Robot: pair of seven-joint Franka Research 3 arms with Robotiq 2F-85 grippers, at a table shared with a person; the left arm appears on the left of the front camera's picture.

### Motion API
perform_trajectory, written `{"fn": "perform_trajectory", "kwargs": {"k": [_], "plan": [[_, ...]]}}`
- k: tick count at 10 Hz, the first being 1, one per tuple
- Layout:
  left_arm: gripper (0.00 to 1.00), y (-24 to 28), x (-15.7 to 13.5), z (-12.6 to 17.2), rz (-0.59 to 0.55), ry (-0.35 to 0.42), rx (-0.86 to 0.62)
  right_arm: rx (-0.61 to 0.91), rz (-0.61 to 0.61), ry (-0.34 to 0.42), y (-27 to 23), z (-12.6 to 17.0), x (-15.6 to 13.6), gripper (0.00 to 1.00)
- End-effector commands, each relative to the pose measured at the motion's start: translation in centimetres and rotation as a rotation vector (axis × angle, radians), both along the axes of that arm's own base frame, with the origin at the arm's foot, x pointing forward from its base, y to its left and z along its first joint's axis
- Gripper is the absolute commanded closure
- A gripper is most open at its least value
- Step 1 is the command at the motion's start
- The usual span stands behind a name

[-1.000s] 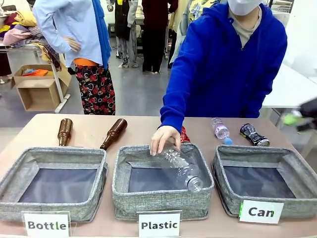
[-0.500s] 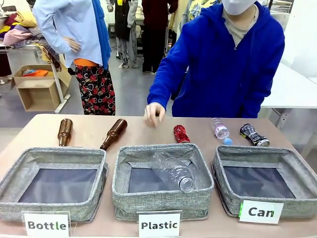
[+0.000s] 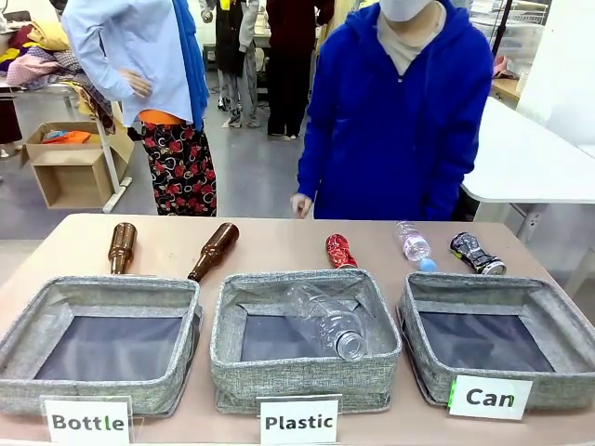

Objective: Sort the can waste into the basket.
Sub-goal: Pick up the can waste from the table and place it in the right Fabric basket.

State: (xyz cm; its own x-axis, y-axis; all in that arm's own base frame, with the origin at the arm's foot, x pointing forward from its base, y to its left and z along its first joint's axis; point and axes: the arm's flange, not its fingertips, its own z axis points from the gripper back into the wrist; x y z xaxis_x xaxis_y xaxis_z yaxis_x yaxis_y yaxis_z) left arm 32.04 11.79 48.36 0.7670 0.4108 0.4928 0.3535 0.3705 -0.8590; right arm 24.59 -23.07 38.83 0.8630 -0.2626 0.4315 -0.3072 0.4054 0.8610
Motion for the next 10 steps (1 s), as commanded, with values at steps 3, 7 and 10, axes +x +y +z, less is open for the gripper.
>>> {"fn": "perform_trajectory", "kwargs": {"k": [3, 7, 10], "plan": [[0.00, 0.1, 0.0, 0.0, -0.012, -0.022, 0.006, -0.392, -0.044, 0.107, 11.4, 9.7, 6.8, 0.00], [0.00, 0.1, 0.0, 0.0, -0.012, -0.022, 0.006, -0.760, 0.038, 0.219, 26.9, 13.3, 18.3, 0.00], [0.00, 0.1, 0.0, 0.0, -0.012, -0.022, 0.006, -0.913, -0.011, 0.311, 36.0, 11.3, 25.8, 0.00]]}}
